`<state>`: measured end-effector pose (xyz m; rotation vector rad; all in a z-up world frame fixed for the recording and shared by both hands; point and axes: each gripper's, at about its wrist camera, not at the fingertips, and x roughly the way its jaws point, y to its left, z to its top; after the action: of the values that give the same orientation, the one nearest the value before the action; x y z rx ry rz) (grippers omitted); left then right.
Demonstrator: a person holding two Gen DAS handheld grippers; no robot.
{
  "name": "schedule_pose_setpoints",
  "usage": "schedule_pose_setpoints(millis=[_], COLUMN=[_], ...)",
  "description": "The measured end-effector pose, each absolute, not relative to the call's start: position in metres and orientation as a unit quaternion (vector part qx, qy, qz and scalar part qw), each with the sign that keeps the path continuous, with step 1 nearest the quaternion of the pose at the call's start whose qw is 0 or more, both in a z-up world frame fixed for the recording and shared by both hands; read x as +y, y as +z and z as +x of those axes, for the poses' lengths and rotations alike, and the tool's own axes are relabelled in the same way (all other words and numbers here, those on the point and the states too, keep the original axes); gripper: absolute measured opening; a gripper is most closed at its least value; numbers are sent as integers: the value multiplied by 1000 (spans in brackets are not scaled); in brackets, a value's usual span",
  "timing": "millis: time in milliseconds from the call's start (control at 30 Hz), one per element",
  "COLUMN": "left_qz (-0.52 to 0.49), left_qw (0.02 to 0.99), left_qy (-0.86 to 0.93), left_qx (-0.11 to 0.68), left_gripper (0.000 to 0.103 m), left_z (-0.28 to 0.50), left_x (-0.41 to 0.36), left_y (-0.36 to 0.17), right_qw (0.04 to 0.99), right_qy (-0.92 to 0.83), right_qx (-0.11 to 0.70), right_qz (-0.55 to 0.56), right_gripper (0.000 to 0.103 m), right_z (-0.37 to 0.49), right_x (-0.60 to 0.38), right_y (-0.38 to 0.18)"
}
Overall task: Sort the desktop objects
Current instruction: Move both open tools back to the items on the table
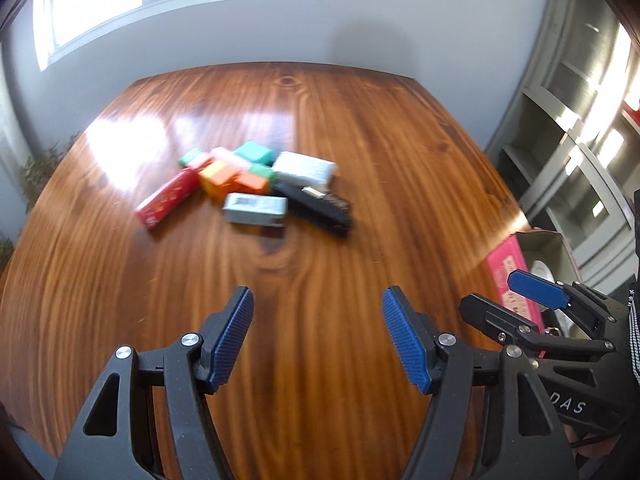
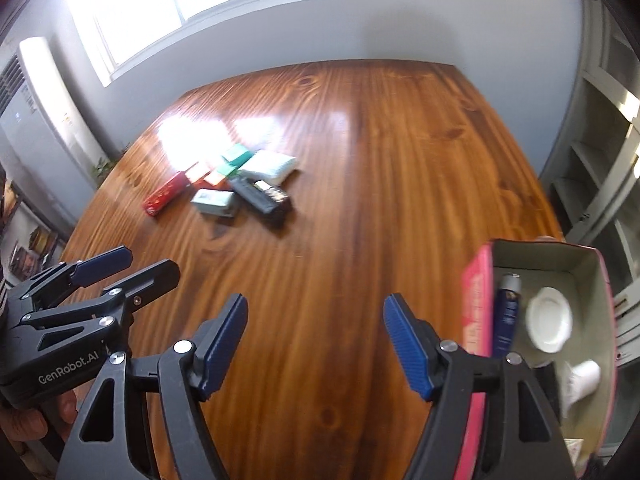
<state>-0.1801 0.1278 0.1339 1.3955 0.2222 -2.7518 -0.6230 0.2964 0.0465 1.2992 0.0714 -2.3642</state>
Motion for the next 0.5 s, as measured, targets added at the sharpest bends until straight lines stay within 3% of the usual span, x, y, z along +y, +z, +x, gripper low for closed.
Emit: schedule_pose_setpoints(millis=[500], left_qz=[467], left_qw=[57], left_qy=[-877], left_qx=[90], left_gripper=[71], left_z=[-177], left_x=[77], left_y=[120], right_qw=[224], right_qy=[-832], right_qx=[11], right_qz=[507], right_gripper=[75], right_z=[-632], right_x=[264], right_y=[26])
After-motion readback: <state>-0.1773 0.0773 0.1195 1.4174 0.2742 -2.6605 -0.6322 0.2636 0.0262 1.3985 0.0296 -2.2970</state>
